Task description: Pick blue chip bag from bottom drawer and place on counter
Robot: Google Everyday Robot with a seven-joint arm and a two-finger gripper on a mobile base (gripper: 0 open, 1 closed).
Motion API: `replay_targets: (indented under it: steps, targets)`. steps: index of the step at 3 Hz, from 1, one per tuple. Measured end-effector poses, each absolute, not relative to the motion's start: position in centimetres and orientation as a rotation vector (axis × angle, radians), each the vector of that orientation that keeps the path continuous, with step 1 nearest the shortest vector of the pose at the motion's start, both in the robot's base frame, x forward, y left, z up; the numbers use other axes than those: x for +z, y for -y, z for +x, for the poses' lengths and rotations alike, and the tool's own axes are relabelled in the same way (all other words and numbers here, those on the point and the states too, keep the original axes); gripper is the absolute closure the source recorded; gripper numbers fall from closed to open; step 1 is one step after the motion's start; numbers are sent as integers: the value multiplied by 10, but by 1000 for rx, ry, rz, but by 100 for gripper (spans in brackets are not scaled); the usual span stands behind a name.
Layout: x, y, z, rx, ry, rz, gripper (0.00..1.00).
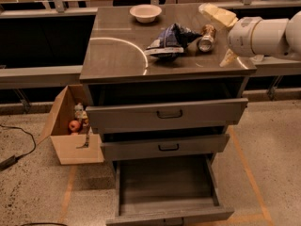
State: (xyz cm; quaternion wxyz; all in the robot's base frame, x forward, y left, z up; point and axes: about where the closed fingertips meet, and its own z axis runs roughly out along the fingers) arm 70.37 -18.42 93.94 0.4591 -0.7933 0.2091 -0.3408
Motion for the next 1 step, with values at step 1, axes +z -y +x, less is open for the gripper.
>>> replay_targets:
  steps: [1]
  targets:
    - [939, 182, 701, -829, -531, -1953, 0]
